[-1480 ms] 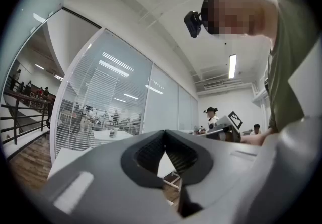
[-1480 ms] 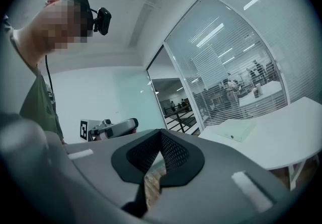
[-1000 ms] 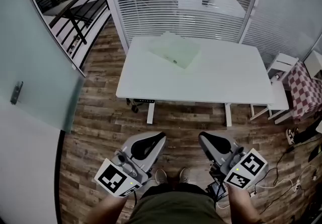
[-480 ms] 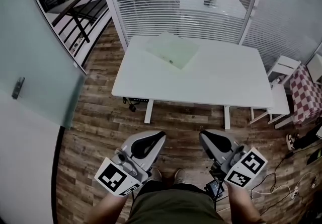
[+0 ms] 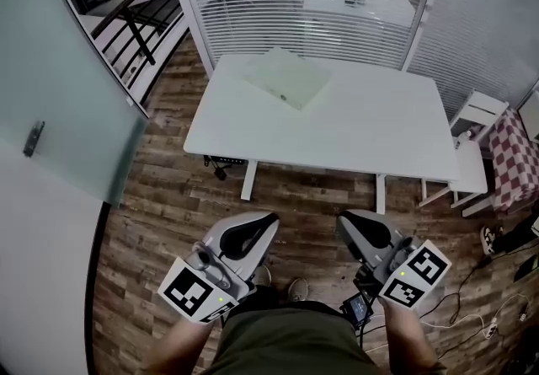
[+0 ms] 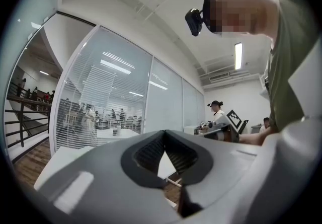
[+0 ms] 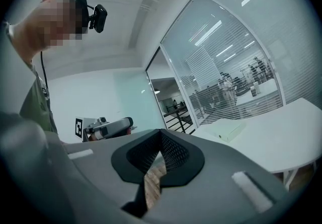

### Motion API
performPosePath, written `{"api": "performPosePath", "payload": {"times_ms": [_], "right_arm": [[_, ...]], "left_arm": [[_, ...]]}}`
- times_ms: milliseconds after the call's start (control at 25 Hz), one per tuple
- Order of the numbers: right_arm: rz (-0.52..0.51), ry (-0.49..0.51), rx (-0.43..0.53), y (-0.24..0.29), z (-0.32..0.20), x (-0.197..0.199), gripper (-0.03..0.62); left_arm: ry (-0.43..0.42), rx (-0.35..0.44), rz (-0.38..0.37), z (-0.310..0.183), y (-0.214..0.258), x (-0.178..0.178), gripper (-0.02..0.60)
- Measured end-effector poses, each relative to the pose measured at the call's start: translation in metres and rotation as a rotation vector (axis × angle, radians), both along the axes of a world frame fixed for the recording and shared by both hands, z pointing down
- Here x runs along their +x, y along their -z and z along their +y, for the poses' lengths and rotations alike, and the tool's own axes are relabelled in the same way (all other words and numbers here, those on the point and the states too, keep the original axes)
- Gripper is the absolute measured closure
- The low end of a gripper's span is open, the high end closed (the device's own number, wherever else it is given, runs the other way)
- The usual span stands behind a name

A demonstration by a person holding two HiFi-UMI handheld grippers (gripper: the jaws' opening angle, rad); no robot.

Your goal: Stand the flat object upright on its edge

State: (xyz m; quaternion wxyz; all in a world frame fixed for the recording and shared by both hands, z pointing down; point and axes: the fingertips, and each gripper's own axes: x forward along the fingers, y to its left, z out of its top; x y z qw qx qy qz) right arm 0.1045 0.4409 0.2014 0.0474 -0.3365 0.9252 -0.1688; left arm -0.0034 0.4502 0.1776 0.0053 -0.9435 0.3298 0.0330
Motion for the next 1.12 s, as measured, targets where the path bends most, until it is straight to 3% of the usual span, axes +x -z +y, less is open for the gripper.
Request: {"api": "performPosePath", "payload": {"times_ms": [560,1120], "right_arm": [[0.013,0.015,-0.03,-0.017,-0.034,-0.006,0.585],[0.022,-0.003,-0.07,-0.032,-0.11,-0.037,0.585]], "left_arm": [[0.018,-0.02,0.011,-0.032,-0.016,-0.008,0.581],[0.013,-0.065,0.027,-0.113,-0.033,-0.042,0.581]]}}
